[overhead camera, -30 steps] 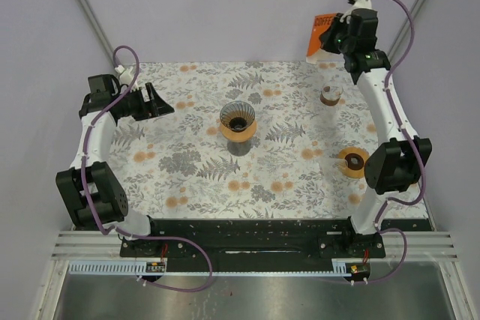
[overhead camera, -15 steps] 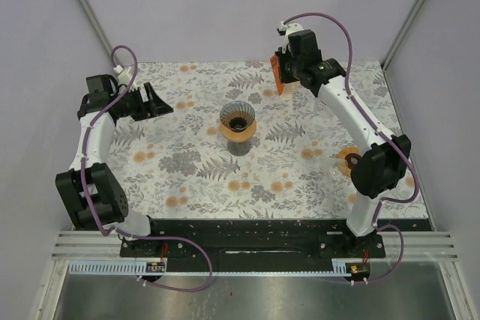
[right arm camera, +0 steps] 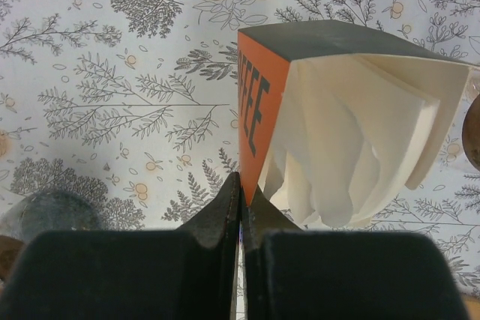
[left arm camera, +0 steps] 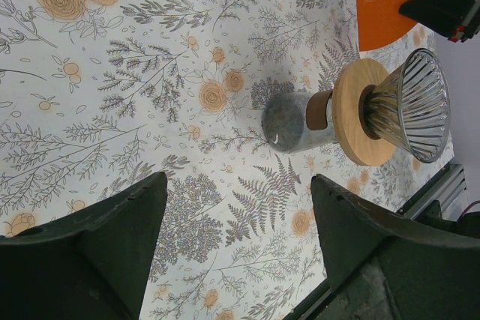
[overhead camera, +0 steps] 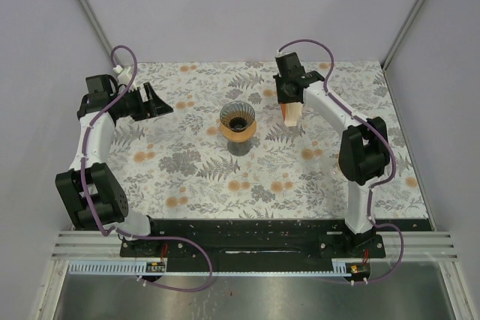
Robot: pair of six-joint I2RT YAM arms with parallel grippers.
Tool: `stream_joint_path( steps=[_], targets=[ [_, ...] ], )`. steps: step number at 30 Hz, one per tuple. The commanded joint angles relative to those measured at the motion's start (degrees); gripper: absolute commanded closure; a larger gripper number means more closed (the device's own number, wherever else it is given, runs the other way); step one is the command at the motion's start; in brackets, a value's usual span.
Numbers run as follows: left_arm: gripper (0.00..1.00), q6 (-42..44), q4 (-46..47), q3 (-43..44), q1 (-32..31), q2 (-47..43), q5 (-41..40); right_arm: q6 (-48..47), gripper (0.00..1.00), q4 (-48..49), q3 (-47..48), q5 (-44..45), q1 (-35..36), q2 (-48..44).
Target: Place the coffee filter in the dripper
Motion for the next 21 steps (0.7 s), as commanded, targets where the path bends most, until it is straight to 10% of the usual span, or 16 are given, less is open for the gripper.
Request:
stream_joint_path(
  steps=[1,14,21],
  targets=[
    [0.19,0.8,1.5,0.5,0.4,-1.3,1.6,3.1,1.0,5.1,-0.2,4.2,0.1,0.9],
    [0.19,0.8,1.6,0.7,0.4,-0.3,1.6,5.3,0.9,5.5,0.4,1.3,0.2,4.6],
    [0.19,0.7,1.6,0.7,0.4,-0.1,1.6,4.5,0.68,5.6,0.8,-1.6,0.8,4.4]
  ],
)
